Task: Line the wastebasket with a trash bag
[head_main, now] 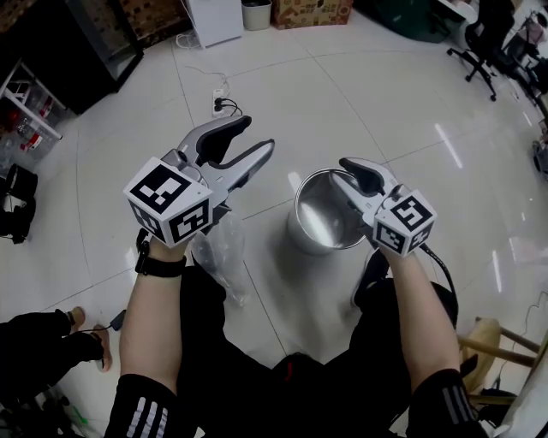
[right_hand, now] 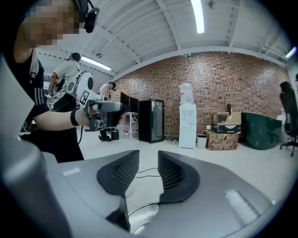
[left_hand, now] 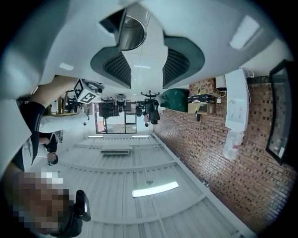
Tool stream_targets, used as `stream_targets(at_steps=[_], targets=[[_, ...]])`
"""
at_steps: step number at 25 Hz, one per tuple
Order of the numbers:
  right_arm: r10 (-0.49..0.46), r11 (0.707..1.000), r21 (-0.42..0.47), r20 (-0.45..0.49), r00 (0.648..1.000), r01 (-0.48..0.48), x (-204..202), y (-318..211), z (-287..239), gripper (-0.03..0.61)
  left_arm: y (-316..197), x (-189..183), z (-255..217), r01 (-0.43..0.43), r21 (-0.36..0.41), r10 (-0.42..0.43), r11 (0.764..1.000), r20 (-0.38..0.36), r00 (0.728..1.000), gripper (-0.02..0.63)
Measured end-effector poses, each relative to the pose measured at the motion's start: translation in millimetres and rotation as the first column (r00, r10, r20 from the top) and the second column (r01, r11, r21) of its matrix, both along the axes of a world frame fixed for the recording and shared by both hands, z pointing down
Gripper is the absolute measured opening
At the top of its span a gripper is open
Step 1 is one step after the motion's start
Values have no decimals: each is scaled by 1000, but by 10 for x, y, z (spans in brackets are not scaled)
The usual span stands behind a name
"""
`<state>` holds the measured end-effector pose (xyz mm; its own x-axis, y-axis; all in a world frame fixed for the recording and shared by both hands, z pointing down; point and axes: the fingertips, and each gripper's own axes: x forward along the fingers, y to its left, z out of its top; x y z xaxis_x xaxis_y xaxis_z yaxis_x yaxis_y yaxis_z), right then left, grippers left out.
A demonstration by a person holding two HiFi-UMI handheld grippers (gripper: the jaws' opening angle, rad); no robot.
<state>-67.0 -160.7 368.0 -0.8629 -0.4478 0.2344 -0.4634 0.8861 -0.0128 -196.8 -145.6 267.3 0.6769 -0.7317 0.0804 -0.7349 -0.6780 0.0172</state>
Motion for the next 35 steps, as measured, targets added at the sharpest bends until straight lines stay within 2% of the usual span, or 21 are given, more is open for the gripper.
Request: stream_targets(at_steps=[7, 13, 19, 24, 29, 31, 34, 35], targets=[[-196, 979, -66, -89, 977, 191, -821, 425, 558, 231, 37, -189, -114, 31, 16, -30, 999, -25, 999, 212], [-339, 940, -108, -163, 927, 325, -1539, 773, 1209, 304, 69, -371, -186, 59, 17, -58, 998, -55, 997, 212], [-501, 863, -231, -284, 818, 449, -2071, 1269, 2064, 346, 124, -438, -206, 58, 18, -57, 998, -53, 997, 212], [-607, 794, -270, -395, 689, 545, -2328, 1670, 2617, 355, 148, -501, -181, 61, 10, -60, 998, -55, 997, 212], [-687, 719, -320, -456, 566, 616, -2502, 2028, 2971, 354, 144, -572, -246, 64, 7, -63, 998, -78, 995, 212], [-686, 717, -320, -487, 541, 620, -2514, 2079, 3059, 307, 143, -572, -270, 63, 7, -62, 998, -89, 994, 212], [-660, 740, -306, -505, 556, 599, -2528, 2046, 3091, 75, 143, -561, -278, 57, 5, -57, 998, -92, 994, 212], [-652, 748, -302, -504, 567, 591, -2529, 2025, 3078, 27, 141, -558, -272, 55, 7, -54, 998, -92, 994, 212]])
